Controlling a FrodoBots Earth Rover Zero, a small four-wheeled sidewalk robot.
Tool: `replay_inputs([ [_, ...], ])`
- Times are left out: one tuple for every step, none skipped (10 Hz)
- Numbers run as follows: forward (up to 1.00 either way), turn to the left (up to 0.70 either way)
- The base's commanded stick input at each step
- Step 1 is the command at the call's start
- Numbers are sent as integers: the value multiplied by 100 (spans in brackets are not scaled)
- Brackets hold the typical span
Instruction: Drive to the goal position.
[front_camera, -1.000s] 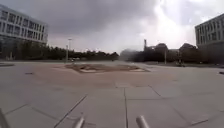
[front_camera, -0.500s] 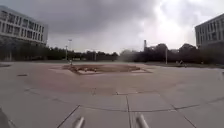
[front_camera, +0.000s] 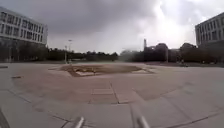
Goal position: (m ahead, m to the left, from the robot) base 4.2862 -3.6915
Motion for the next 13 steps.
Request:
replay_inputs([
  [70,0],
  [70,0],
  [70,0],
  [70,0],
  [70,0],
  [70,0],
  [70,15],
  [70,35],
  [70,35],
  [70,35],
  [70,35],
  [70,35],
  [70,30],
])
